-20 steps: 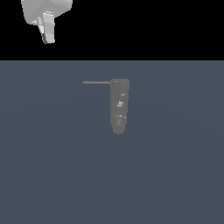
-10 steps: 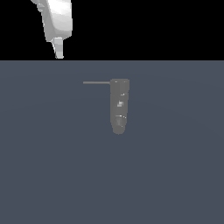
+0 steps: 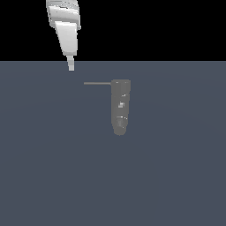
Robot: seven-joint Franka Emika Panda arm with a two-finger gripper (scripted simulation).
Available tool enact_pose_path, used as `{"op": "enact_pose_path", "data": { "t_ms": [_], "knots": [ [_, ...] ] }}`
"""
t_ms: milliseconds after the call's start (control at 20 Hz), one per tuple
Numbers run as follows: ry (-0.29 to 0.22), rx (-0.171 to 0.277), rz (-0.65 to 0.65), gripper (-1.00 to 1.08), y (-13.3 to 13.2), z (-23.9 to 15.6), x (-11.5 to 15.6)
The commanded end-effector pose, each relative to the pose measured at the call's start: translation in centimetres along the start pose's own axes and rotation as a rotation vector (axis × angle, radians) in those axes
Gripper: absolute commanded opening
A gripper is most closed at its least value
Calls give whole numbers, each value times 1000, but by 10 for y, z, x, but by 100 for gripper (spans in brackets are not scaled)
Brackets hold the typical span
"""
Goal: Turn on the faucet by rotating a designated handle.
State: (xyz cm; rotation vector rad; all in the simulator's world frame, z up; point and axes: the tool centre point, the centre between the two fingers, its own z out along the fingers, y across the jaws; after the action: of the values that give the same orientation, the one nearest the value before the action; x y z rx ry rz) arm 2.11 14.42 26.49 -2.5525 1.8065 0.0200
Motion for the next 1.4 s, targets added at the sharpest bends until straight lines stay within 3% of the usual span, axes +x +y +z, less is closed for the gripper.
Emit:
{"op": "enact_pose_path", "data": {
  "t_ms": [0,700,1350],
  "knots": [
    [4,0,63,-100,-14,10,10],
    [20,-1,355,-100,-67,56,70],
    [20,-1,409,-100,-75,63,83]
  ]
}}
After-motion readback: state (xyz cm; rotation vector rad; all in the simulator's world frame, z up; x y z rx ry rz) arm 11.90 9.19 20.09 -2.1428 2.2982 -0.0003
